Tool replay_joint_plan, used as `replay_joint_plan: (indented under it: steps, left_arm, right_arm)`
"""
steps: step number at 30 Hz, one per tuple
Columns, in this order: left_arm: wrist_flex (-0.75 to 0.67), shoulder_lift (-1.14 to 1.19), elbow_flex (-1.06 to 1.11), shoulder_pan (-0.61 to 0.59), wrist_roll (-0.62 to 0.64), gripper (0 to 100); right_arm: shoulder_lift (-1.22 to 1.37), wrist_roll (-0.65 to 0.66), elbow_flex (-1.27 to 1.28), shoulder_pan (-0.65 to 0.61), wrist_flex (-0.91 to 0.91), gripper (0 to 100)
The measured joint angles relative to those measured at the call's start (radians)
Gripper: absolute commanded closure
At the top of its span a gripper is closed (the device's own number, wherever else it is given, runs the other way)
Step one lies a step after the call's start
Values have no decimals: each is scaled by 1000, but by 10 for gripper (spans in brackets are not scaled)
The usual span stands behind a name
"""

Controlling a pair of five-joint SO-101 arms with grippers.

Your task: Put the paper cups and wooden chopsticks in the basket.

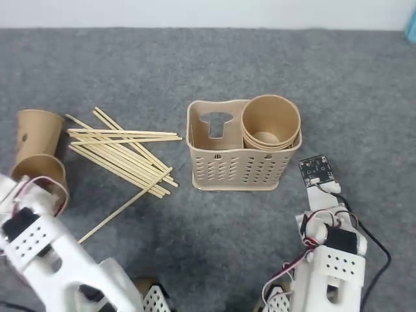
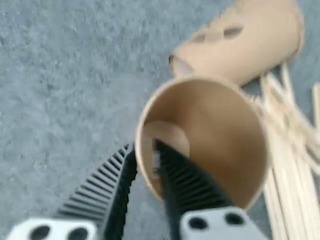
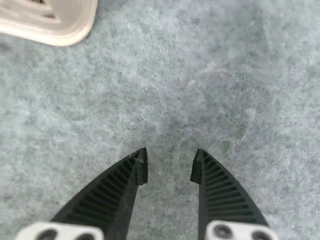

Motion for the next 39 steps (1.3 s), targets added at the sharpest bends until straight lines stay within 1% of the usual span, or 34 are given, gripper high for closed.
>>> replay_joint_plan:
  steps: [2,7,12,16,19,23,27,32,36,39]
  left_arm:
    - [21,0,0,0,-9,731]
    - [49,0,-25,0,-18,724]
    - [186,0,-178,-51,-18,724]
    - [311,0,-333,-127,-18,724]
    - [390,0,-442,-161,-64,724]
    - [459,0,-529,-158,-104,724]
    - [466,0,-548,-77,-115,724]
    - [466,0,-542,69,-117,724]
    - [466,0,-476,161,-126,724]
    - [466,0,-414,207,-178,724]
  right_arm:
    - [0,0,0,-3,0,837]
    - [0,0,0,-3,0,837]
    - [0,0,0,-3,0,837]
    - [0,0,0,-3,0,837]
    - [0,0,0,-3,0,837]
    - [0,0,0,-3,0,837]
    - [0,0,0,-3,0,837]
    - [0,0,0,-3,0,837]
    - [0,0,0,-3,0,837]
    - [0,0,0,-3,0,837]
